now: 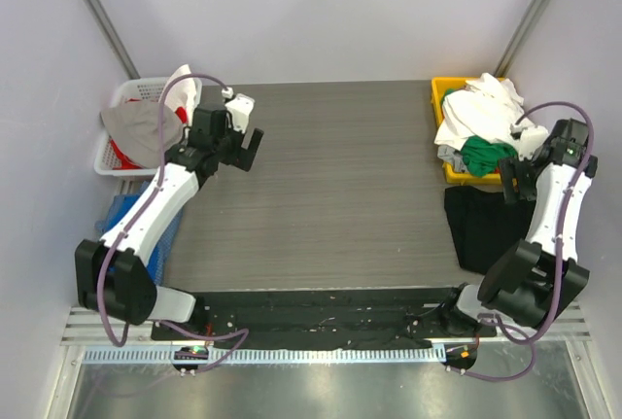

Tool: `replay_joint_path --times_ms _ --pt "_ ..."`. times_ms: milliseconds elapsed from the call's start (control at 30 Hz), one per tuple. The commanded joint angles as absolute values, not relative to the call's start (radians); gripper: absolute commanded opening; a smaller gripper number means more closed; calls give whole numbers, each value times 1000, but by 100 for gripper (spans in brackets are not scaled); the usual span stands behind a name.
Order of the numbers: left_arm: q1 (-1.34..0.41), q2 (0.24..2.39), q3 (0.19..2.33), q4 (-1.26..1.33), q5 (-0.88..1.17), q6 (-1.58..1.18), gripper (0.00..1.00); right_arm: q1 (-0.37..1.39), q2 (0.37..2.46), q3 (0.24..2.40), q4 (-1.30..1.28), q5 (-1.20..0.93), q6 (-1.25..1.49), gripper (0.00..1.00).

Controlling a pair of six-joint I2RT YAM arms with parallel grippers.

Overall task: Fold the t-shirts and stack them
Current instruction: Put the neatly folded tshirt into the corner of the board with the right arm

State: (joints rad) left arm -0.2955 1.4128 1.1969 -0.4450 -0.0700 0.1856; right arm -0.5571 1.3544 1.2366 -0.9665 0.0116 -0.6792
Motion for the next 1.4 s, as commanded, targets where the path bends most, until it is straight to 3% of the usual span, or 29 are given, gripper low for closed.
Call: replay_joint_path --times_ms 0,167,200,467,900,1367 --pt "-299 1310 1152 -342 -182 28 100 -461 1266 1327 -879 -135 -448 81" --pt "-298 1304 1135 -337 -299 54 100 -307 1227 1338 -764 -135 -283 83" --pt "-295 1305 1140 -347 -299 58 100 -266 1226 1341 -753 -138 -272 99" --pt "-288 1299 1155 -362 -272 46 100 -161 1316 1445 -730 -236 -147 100" --pt "-281 1279 1109 -310 -279 12 100 -37 1239 1310 -534 -282 -81 100" --pt "-281 1281 1111 -311 -267 15 100 -25 1230 1304 -541 -276 -97 100"
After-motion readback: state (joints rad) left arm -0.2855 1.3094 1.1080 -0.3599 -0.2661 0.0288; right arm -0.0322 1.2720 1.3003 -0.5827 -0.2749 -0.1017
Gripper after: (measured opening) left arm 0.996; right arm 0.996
